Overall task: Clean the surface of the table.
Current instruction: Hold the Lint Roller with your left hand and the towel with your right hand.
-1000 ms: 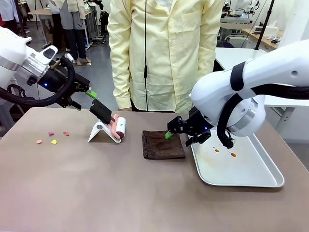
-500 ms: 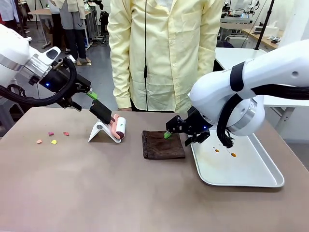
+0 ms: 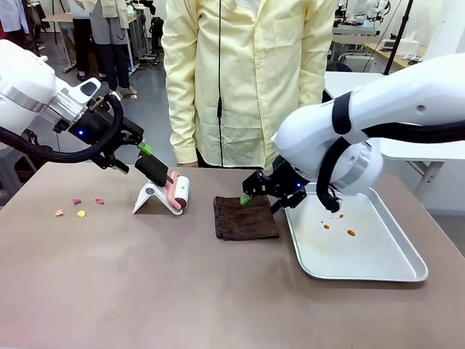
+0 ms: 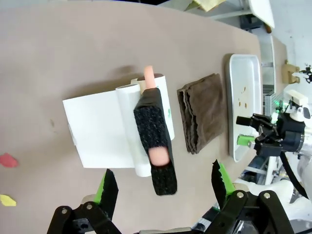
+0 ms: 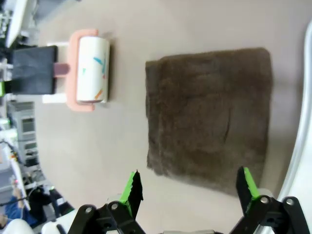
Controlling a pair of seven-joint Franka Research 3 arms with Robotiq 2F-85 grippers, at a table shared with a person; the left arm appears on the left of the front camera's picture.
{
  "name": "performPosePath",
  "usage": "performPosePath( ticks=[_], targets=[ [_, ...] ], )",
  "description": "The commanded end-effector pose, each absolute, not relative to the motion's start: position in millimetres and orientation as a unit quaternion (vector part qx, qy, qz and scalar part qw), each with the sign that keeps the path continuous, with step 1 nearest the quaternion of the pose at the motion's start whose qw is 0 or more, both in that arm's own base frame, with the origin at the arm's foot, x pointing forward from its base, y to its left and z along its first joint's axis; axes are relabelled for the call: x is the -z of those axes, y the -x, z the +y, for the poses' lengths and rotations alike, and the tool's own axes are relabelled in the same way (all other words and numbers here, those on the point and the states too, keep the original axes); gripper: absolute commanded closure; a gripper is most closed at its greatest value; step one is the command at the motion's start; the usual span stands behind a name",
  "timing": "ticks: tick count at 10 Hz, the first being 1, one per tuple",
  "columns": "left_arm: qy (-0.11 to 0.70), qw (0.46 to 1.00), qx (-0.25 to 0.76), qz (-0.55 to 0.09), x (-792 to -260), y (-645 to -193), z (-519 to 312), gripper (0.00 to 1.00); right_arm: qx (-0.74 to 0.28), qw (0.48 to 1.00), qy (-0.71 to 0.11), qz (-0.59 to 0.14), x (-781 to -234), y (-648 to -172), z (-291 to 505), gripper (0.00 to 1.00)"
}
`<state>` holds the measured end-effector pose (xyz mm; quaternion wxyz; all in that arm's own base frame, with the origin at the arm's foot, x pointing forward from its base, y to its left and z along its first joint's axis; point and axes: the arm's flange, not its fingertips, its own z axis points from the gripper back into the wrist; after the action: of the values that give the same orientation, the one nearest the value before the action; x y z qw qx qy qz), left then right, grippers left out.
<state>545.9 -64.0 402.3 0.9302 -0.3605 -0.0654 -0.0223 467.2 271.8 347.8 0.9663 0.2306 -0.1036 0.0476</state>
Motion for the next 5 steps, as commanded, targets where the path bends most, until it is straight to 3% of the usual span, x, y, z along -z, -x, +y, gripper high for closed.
performPosePath(
  ticks=[1, 5],
  targets=[
    [0.373, 0.926, 0.007, -0.062, -402, -555, -67, 0.0, -0.006, 0.981, -0.155, -0.118, -345, -495, 290, 0.0],
    [0.388, 0.919, -0.005, -0.064, -396, -565, -64, 0.0, -0.003, 0.99, -0.095, -0.1, -333, -505, 305, 0.0]
  ],
)
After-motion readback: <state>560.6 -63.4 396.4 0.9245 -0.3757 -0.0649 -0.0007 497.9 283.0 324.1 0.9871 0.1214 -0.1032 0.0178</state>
